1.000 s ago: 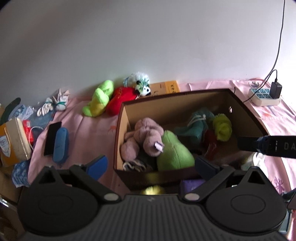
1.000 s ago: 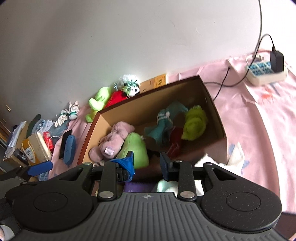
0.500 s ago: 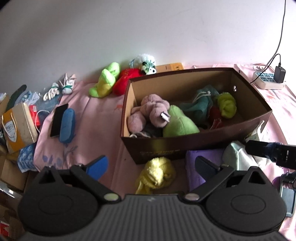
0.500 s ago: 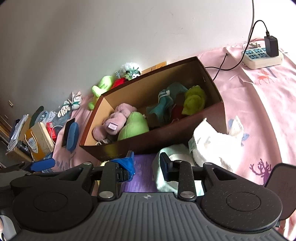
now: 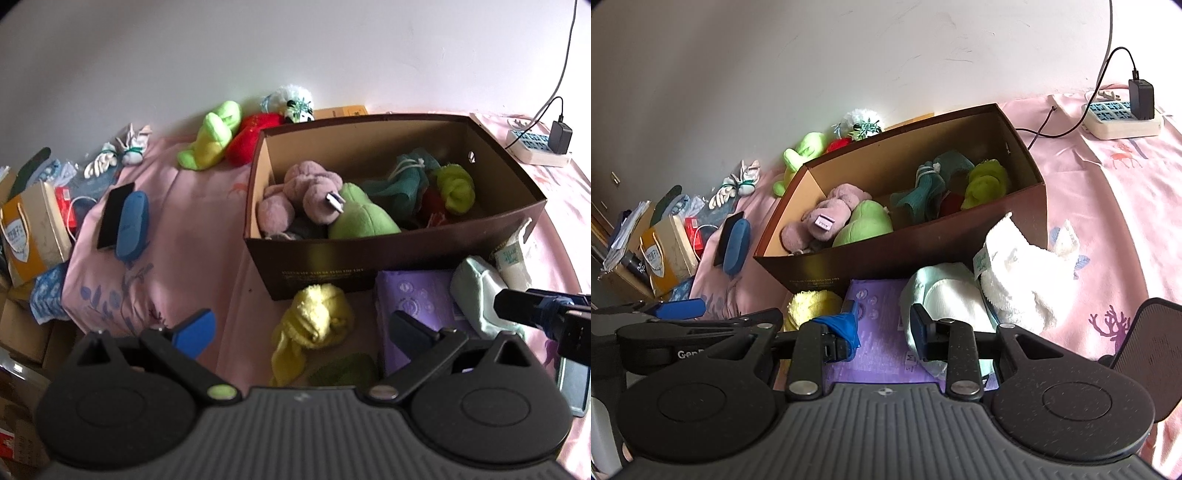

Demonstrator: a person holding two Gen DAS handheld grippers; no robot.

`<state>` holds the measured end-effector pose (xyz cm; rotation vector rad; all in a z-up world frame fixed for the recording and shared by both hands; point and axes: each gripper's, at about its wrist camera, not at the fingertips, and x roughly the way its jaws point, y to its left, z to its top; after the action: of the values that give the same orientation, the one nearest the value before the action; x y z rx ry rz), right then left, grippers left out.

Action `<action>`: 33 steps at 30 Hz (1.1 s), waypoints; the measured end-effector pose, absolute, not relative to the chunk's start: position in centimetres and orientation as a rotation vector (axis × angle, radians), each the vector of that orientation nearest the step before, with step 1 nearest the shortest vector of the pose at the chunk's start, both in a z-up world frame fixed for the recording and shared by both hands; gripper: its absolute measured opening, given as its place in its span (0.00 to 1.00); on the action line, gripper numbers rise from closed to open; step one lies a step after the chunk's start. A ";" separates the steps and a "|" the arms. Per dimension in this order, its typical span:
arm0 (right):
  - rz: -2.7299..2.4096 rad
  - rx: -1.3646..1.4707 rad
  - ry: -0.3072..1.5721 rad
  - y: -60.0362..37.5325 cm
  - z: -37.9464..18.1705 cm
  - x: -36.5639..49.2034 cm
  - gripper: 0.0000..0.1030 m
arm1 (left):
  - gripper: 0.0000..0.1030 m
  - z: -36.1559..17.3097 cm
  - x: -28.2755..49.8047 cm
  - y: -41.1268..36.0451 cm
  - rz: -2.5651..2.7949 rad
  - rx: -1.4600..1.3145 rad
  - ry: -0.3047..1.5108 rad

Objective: Organize soft objects
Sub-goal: 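Move the left tool to the yellow towel while the right tool approaches the mint-green cloth, then close the left tool on the yellow towel while the right tool grasps the mint-green cloth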

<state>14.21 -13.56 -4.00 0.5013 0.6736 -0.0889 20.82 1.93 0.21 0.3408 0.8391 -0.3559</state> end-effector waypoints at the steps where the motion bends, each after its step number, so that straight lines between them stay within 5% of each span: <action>1: -0.088 0.498 0.676 -13.5 -4.1 14.1 0.13 | 0.98 0.1 20.8 2.0 -0.360 0.339 0.842; 21: -0.120 0.440 0.768 -13.6 -8.0 10.9 0.14 | 0.99 -5.4 17.3 9.5 -0.522 0.224 0.925; 33: -0.123 0.414 0.754 -13.7 -7.7 11.3 0.15 | 0.98 -4.8 18.0 9.0 -0.583 0.270 0.808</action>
<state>11.28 -13.75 -7.68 0.4136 0.7535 -0.1225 18.04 9.03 -4.77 0.2704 0.8077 -0.5830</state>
